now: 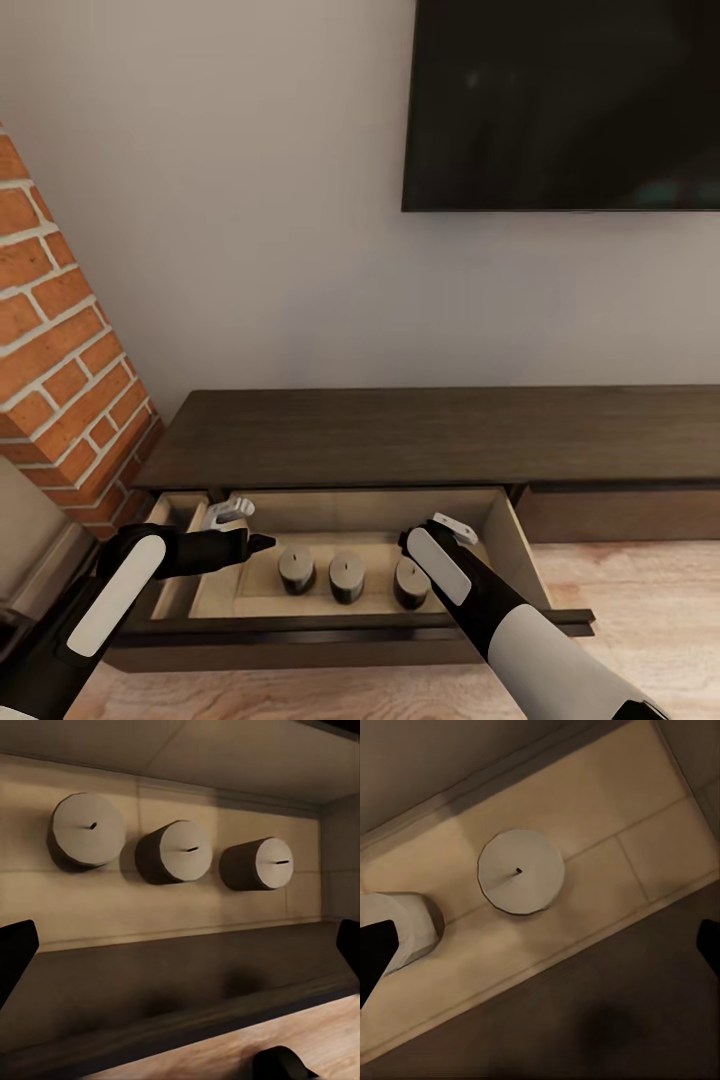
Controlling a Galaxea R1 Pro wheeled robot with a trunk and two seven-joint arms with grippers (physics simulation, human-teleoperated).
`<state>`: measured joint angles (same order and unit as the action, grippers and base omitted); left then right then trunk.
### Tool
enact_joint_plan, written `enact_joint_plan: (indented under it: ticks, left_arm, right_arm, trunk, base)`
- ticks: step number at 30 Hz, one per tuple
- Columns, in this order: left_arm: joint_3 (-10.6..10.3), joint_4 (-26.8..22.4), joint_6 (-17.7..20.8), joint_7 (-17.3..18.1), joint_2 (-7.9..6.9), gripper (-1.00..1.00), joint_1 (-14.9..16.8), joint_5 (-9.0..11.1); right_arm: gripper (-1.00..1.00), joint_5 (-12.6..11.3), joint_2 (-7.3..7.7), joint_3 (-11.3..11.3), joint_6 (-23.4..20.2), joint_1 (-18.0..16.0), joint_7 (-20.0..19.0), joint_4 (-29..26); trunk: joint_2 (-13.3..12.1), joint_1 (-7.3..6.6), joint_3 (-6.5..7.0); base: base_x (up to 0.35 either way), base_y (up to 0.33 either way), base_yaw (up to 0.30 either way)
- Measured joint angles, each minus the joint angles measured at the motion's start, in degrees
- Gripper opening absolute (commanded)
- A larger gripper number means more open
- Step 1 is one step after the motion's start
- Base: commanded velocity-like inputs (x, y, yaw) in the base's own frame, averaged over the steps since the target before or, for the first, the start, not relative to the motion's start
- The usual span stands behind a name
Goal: Place each of the two pumpkins and all three candles from the living room inside a cabinet in the living room (use any cabinet), then make sure every cabinet is closed, and position the cauldron so it is next to a table in the living room.
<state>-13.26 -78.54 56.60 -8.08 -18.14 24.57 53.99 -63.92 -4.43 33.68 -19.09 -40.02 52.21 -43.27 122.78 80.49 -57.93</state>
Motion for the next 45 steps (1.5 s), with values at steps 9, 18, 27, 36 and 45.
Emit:
enact_joint_plan:
  ticks: [9,18,27,36,45]
  left_arm:
    - [0.03,0.09,0.00,-0.03,0.00,1.00,0.00,0.00]
    - [0.00,0.21,0.00,-0.03,0.08,1.00,0.00,0.00]
    - [0.07,0.37,-0.08,-0.03,0.09,1.00,0.00,0.00]
    - [0.09,0.29,-0.06,-0.03,0.09,1.00,0.00,0.00]
    - [0.09,0.27,-0.07,-0.03,0.09,1.00,0.00,0.00]
  right_arm:
    - [1.00,-0.16,-0.09,-0.09,-2.67,0.00,-0.02,-0.12]
    - [1.00,-0.22,-0.19,-0.03,-2.82,0.00,-0.03,-0.23]
    - [1.00,-0.13,-0.24,0.01,-2.69,0.00,-1.50,-0.43]
    - [1.00,-0.08,-0.24,0.08,-2.66,0.00,-2.04,-0.40]
    - [1.00,-0.07,-0.34,0.09,-2.62,0.00,-2.09,-0.41]
  trunk:
    - [-3.61,-1.97,1.62]
    - [-7.22,-3.95,3.23]
    - [-10.83,-5.93,4.85]
    - [-14.44,-7.91,6.46]
    - [-18.05,-9.89,8.08]
  base:
    - [-0.063,0.000,0.000]
    - [-0.011,0.000,0.000]
    - [-0.131,0.000,0.000]
    - [-0.005,0.000,0.000]
    - [-0.001,0.000,0.000]
